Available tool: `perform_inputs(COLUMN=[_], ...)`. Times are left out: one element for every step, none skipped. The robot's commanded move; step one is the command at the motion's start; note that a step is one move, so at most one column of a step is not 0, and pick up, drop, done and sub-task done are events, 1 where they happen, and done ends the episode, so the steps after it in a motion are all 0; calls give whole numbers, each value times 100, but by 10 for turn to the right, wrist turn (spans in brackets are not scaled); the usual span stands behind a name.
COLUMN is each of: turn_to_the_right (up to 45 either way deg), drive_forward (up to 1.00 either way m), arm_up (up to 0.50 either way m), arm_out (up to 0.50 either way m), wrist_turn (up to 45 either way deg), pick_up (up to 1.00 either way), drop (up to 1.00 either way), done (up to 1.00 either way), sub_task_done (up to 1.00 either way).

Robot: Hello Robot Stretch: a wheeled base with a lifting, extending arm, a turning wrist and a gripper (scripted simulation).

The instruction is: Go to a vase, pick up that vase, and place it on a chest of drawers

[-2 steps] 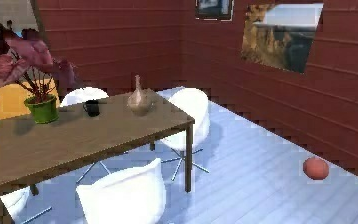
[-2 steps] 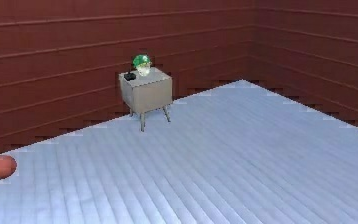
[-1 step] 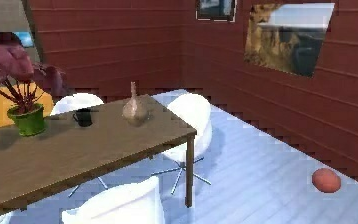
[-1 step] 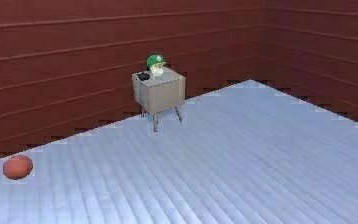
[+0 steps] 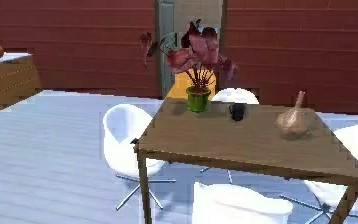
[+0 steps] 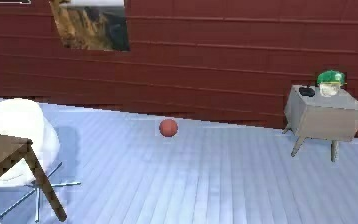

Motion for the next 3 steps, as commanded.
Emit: perform_inputs(turn_to_the_right=[-450, -120, 450], drive_forward=[0, 0, 0], arm_up=[0, 0, 0], arm_out=[0, 0, 0], wrist_turn=[0, 0, 0], pick_up=[0, 0, 0], drop=[0, 0, 0], done=[0, 0, 0], sub_task_done=[0, 0, 0])
